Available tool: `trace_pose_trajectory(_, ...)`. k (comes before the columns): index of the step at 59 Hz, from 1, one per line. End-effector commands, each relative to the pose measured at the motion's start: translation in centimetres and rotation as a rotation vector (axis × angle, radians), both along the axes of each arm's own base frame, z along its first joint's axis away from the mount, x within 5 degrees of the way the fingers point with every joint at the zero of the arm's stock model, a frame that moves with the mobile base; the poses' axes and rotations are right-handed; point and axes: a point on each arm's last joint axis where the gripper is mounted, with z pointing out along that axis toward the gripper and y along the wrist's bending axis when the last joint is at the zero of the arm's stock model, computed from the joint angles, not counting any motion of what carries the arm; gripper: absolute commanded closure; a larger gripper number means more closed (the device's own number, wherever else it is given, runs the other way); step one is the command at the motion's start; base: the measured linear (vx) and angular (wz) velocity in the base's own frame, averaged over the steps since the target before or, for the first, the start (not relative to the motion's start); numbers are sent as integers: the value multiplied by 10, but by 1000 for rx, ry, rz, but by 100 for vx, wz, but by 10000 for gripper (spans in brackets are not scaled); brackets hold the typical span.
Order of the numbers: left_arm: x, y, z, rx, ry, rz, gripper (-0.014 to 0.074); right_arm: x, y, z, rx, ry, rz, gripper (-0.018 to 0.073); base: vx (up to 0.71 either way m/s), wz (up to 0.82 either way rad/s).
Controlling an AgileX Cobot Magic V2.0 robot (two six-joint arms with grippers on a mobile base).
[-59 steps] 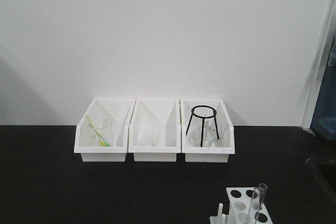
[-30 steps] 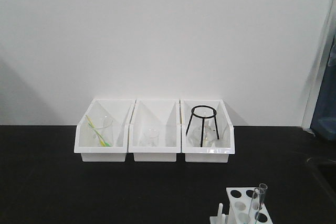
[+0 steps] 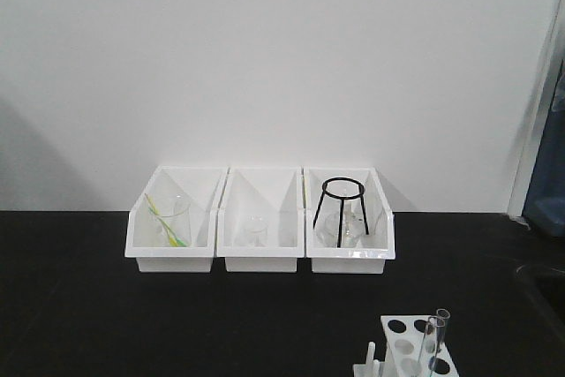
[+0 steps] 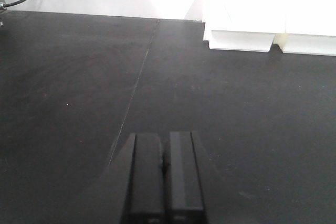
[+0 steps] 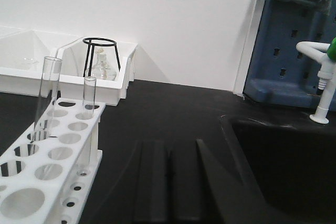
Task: Flip and reinsert test tube from rack
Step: 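Open the right gripper and raise it away from the rack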
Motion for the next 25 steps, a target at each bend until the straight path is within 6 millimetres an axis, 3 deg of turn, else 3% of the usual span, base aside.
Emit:
trace_pose_trajectory(1,1,-1,9,5,-100,-11,603,-1,0,7,-15,-86,3,572,0,0)
trace_pose_trajectory(25,1,-1,9,5,-100,-11,603,-1,0,7,-15,-86,3,572,0,0)
